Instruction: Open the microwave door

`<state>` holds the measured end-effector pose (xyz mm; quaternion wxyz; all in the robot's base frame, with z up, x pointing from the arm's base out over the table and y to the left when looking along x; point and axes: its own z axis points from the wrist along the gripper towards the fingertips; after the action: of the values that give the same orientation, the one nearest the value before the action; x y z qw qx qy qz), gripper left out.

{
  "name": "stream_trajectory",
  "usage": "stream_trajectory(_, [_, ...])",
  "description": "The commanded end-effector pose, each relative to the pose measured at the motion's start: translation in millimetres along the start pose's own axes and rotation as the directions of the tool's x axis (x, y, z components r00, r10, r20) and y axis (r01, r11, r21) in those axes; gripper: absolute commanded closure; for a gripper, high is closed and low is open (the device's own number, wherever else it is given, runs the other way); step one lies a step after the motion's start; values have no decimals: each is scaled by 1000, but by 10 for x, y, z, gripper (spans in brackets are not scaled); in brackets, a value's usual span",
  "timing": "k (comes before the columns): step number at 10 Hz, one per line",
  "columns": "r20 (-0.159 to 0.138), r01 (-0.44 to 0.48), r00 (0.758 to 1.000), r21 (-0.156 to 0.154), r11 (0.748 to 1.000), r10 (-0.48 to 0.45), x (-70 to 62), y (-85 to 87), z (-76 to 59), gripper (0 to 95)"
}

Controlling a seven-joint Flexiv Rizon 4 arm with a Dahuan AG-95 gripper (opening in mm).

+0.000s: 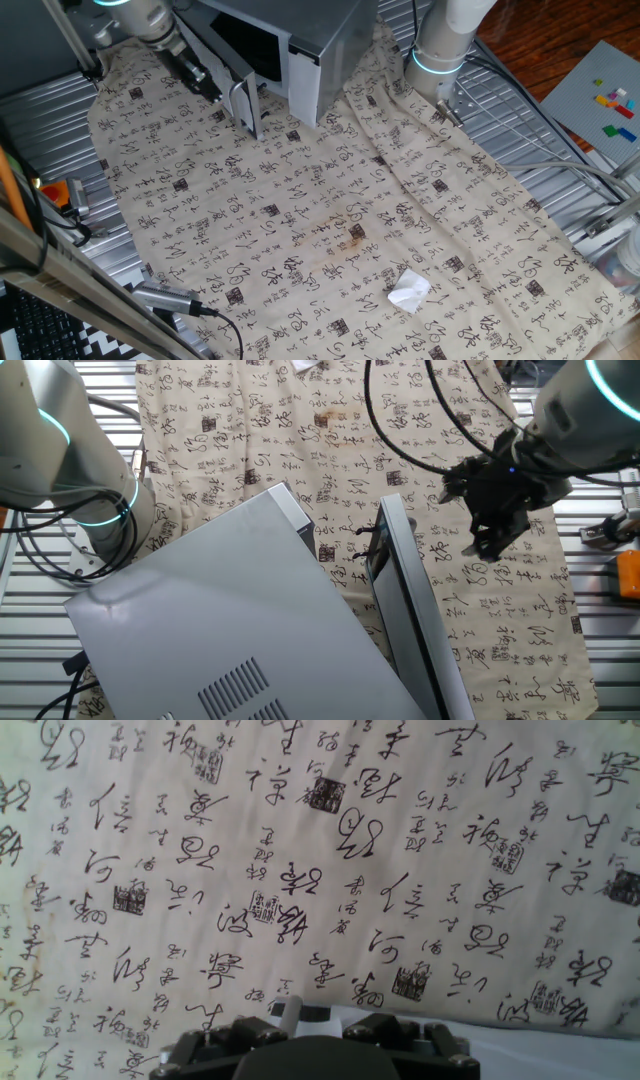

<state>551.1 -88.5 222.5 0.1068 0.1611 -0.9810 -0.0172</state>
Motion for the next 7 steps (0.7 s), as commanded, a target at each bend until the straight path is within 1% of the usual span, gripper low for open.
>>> stream_trajectory(1, [11,-22,1000,-12,1000,22,3,43,-27,950])
stream_trajectory(3, [10,-69,998,-18,997,69,-65,162,-101,950])
stream_trajectory(4, [15,-88,996,-22,996,88,-111,263,-131,950])
stream_trajectory(5, [30,-103,994,-28,994,104,-147,361,-159,950])
stream_trajectory(6, [37,-124,991,-33,992,125,-179,457,-185,950])
stream_trajectory(7, [39,-163,986,-35,986,164,-226,633,-225,950])
